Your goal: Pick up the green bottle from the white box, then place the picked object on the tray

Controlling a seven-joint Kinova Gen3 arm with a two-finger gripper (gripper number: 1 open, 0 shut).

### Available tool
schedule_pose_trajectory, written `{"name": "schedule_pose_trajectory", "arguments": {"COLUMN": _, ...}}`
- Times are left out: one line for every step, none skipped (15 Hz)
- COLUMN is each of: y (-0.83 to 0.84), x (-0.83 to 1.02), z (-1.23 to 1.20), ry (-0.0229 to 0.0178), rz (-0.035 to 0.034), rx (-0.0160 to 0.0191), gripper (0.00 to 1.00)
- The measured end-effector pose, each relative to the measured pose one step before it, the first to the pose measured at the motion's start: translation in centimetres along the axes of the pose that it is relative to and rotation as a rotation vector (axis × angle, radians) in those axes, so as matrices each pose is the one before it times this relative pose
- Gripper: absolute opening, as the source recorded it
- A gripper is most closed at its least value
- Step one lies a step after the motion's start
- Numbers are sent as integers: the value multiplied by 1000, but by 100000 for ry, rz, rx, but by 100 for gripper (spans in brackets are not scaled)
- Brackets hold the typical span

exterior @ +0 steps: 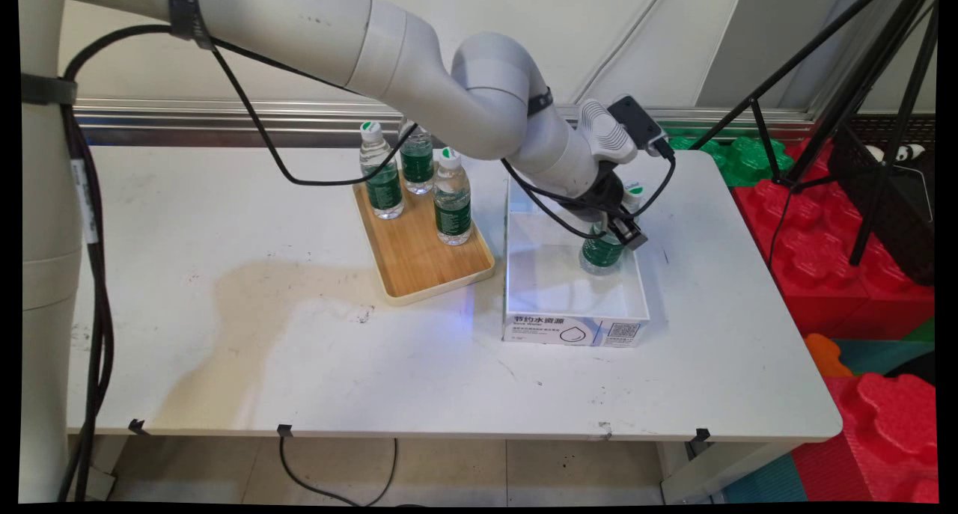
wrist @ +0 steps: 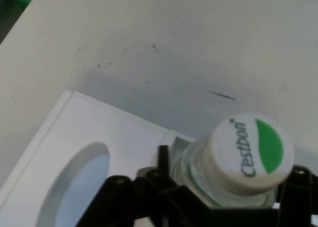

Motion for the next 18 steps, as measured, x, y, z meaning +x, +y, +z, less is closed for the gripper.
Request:
{"name": "schedule_pose_trajectory", "arguments": {"y": -3, "x": -13, "z": 82, "ry": 151, "rz": 54, "rx": 181, "gripper": 0}}
{"name": "schedule_pose_trajectory", "arguments": {"y": -3, "x": 5, "z": 81, "ry": 241, "rz": 75, "rx": 292, "gripper": 0}}
{"name": "schedule_pose_trajectory", "arguments": {"y": -32, "x": 2, "z": -50, "ry": 343, "rz": 117, "rx": 393, "gripper": 0}}
{"name": "schedule_pose_trajectory", "arguments": {"y": -34, "x": 8, "z": -145, "ry": 347, "rz": 39, "rx": 376, "gripper": 0}}
{"name": "schedule_pose_trajectory", "arguments": {"y": -32, "x": 52, "z": -206, "ry": 368, "rz": 29, "rx": 316, "gripper": 0}}
{"name": "schedule_pose_trajectory", "arguments": {"y": -99, "x": 8, "z": -416, "ry": 381, "rz": -211, "rx": 508, "gripper": 0}}
{"name": "schedule_pose_trajectory", "arguments": {"y": -117, "x": 69, "z": -524, "ry": 513, "rz": -122, "rx": 468, "gripper": 0}}
{"name": "schedule_pose_trajectory", "arguments": {"y": -91, "x": 143, "z": -523, "ry": 673, "rz": 29, "rx": 228, "gripper": 0}}
{"name": "schedule_pose_trajectory", "arguments": {"y": -144, "x": 156, "z": -794, "ry": 906, "rz": 268, "rx": 289, "gripper": 0}}
{"name": "schedule_pose_trajectory", "arguments": {"y": -171, "x": 210, "z": -913, "ry": 991, "rz": 362, "rx": 225, "gripper": 0}}
{"name": "schedule_pose_trajectory", "arguments": {"y": -200, "x": 228, "z": -1024, "ry": 975, "rz": 449, "rx": 129, "gripper": 0}}
{"name": "schedule_pose_trajectory", "arguments": {"y": -172, "x": 231, "z": -1023, "ry": 843, "rz": 484, "rx": 45, "gripper": 0}}
{"name": "schedule_pose_trajectory", "arguments": {"y": -119, "x": 139, "z": -747, "ry": 448, "rz": 409, "rx": 23, "gripper": 0}}
{"name": "schedule_pose_trajectory", "arguments": {"y": -209, "x": 205, "z": -1171, "ry": 817, "rz": 561, "rx": -80, "gripper": 0}}
{"name": "schedule_pose_trajectory", "arguments": {"y": -249, "x": 241, "z": -1369, "ry": 909, "rz": 716, "rx": -67, "gripper": 0}}
{"name": "schedule_pose_trajectory", "arguments": {"y": -248, "x": 181, "z": -1390, "ry": 784, "rz": 722, "rx": -156, "gripper": 0}}
{"name": "schedule_pose_trajectory", "arguments": {"y": -227, "x": 92, "z": -1234, "ry": 604, "rz": 474, "rx": -153, "gripper": 0}}
{"name": "schedule_pose_trajectory", "arguments": {"y": -290, "x": 26, "z": -1434, "ry": 573, "rz": 309, "rx": -251, "gripper": 0}}
